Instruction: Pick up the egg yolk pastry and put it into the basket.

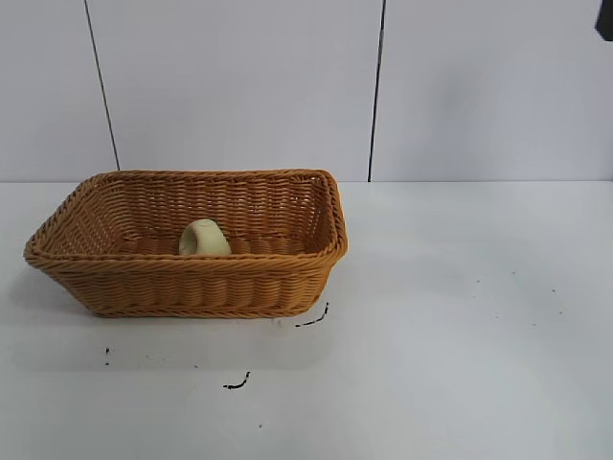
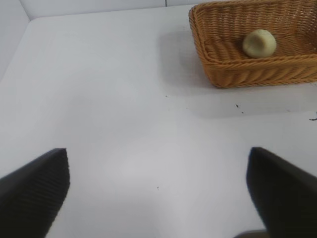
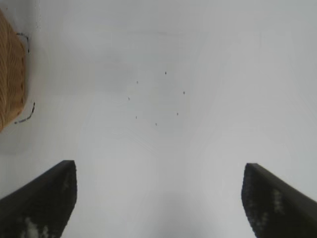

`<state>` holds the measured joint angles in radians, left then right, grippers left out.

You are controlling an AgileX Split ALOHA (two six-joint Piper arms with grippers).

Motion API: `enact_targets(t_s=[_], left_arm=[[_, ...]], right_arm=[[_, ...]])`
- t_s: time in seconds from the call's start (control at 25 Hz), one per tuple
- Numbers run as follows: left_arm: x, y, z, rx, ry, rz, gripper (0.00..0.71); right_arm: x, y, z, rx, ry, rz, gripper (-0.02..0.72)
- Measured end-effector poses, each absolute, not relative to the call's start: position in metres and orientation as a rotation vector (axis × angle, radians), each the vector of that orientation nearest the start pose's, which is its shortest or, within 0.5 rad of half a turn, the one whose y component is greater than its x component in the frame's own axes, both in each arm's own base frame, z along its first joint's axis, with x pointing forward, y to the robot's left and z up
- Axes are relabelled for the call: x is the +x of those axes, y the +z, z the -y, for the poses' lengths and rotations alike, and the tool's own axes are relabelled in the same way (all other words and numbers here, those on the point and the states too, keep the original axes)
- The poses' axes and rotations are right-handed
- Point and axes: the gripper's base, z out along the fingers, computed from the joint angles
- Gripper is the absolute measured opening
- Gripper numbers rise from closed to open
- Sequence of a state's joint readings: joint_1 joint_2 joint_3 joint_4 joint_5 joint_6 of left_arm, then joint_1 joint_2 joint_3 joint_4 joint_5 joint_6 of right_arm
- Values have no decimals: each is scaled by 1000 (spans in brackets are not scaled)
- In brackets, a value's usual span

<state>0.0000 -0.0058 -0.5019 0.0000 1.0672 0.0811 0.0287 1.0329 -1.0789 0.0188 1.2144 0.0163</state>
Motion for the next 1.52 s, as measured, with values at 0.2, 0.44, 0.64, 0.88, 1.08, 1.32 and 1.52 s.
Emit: enact_targets(t_s=[0.2,0.44,0.64,0.88,1.08,1.32,1.52], left_arm=[[-6,277,0,83,51,-2042,697],[-6,277,0,83,51,-2042,697],[-6,277,0,83,51,-2042,697],[-6,277,0,83,51,-2042,697],[-6,277,0,83,51,-2042,697],[-6,277,0,83,51,-2042,697],[-6,277,0,83,51,-2042,697]], right_arm=[[108,338,-5,-24,39,-2553,647],[46,305,-3,-46,32,-2296,647],[20,278,-2,-47,30,-2169,647],[3,277,-2,-46,30,-2059,647],[-3,277,-1,-43,33,-2019,647],[-3,277,-1,-43,33,-2018,647],[-3,277,-1,-43,33,-2017,647]])
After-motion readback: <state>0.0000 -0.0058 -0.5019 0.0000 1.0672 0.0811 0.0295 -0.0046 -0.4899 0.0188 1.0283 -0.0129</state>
